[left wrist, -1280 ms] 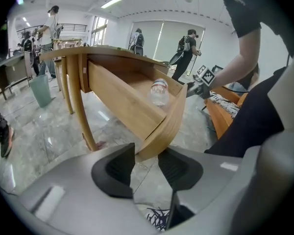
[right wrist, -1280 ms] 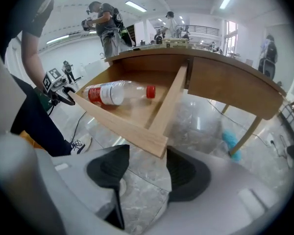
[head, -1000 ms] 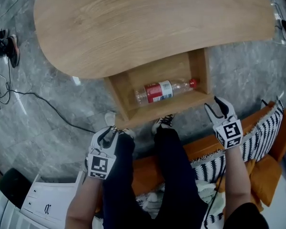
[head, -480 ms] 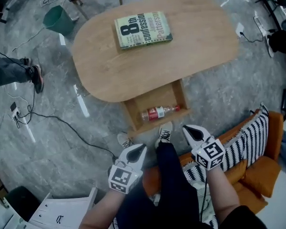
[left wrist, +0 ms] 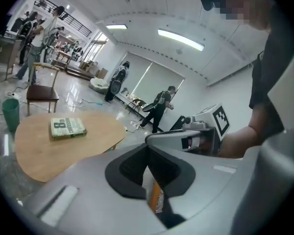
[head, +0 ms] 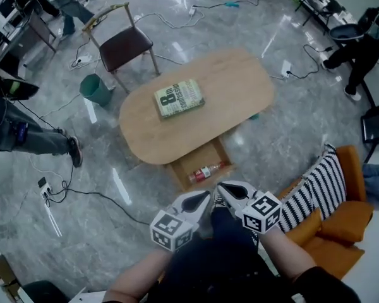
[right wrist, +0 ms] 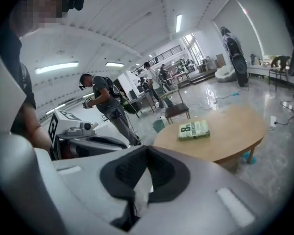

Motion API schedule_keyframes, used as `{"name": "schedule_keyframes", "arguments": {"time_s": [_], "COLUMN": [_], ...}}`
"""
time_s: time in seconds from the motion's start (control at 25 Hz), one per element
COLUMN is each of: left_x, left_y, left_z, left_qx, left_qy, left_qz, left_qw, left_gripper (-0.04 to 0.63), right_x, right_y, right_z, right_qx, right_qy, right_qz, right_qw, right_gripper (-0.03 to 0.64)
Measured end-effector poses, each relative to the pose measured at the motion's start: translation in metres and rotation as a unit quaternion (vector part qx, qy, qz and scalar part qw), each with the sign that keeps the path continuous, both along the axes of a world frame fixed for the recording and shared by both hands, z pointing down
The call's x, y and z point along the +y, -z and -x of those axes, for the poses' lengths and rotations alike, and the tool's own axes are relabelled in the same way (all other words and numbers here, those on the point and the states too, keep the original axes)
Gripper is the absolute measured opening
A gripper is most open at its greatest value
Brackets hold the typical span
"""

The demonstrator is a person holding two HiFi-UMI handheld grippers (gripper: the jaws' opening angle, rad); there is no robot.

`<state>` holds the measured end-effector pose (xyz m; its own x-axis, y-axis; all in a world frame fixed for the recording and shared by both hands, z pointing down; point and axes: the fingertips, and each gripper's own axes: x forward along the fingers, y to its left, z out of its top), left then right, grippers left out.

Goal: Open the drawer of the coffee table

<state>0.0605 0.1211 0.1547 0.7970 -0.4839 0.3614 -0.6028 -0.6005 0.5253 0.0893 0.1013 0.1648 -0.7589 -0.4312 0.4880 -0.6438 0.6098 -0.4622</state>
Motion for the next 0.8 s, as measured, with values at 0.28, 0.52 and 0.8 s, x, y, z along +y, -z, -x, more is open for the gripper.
{"name": "schedule_keyframes", "arguments": {"time_s": [0.28, 0.52, 0.8], "left_x": [0.026, 0.035, 0.027], "left_y": [0.064, 0.076, 0.102], "left_z": [-0.007, 0.015, 0.025], "left_qx": [-0.002, -0.016, -0.015], "left_qy": [-0.069, -0.058, -0.048], "left_qz": [-0.017, -0.038, -0.064], "left_qw": [0.9975, 0.9974, 0.9967], "left_gripper": [0.002, 0.002, 0.002], "right_x": [0.016, 0.033, 0.04], "right_y": [0.08, 0.103, 0.121], "right_z": [0.007, 0.009, 0.013], "right_qx": [-0.043, -0.061, -0.047], "right_qy": [-0.007, -0.013, 0.004], "right_qz": [-0.032, -0.041, -0.071], "right_qw": [0.999, 0.997, 0.996], "right_gripper": [0.002, 0.002, 0.002]}}
